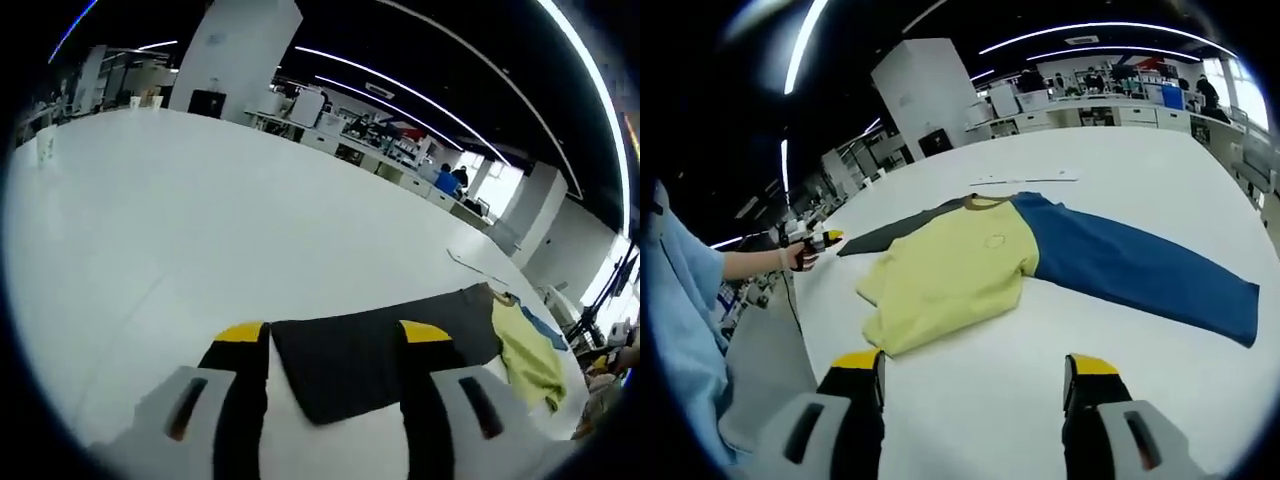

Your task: Fold the garment on the visible template until the final outline fits inside the template.

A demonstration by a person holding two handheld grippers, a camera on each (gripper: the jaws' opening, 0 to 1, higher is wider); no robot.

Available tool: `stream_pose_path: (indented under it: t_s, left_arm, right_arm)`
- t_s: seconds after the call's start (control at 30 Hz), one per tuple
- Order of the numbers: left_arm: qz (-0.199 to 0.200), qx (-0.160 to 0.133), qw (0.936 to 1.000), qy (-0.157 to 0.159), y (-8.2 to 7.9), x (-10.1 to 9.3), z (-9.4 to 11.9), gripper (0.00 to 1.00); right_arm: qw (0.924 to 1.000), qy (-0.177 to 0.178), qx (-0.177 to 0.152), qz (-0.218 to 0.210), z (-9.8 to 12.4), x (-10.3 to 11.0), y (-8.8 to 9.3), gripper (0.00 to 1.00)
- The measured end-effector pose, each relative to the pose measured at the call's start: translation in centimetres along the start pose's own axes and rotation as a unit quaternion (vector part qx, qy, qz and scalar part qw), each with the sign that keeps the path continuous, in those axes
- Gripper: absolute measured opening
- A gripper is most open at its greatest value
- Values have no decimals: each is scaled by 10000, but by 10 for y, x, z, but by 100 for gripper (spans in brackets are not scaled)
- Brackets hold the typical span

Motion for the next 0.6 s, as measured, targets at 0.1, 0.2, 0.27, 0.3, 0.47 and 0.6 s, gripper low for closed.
stream_pose_path:
  t_s: [0.1,0.2,0.27,0.3,0.47,0.6]
  left_arm:
    - [-140,110,9997,177,-1,-10,1,80]
    - [-255,111,9990,358,-5,-18,3,89]
    - [-250,104,9980,564,-8,-25,3,96]
    - [-328,97,9976,600,-9,-27,4,98]
    - [-581,46,9940,930,-17,-47,11,99]
    - [-701,60,9918,1070,-17,-61,14,99]
  right_arm:
    - [10000,-11,-10,25,-1,0,-1,73]
    - [10000,-40,-34,46,-2,1,-2,73]
    - [9999,-64,-56,62,-3,3,-4,73]
    - [9999,-71,-76,68,-3,3,-5,73]
    - [9998,-135,-73,81,-5,7,-4,73]
    - [9998,-166,-47,113,-4,11,-1,73]
Point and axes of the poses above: the point that each gripper's makers call its tool centre point, and the gripper's own axes: z roughly backward along the fingers, x roughly to its left, y roughly out of its underside, the point moved 8 cm from there along z, roughly backward along the fingers, and after that the axes turned 2 degrees about -y, right-handed, at the moved point
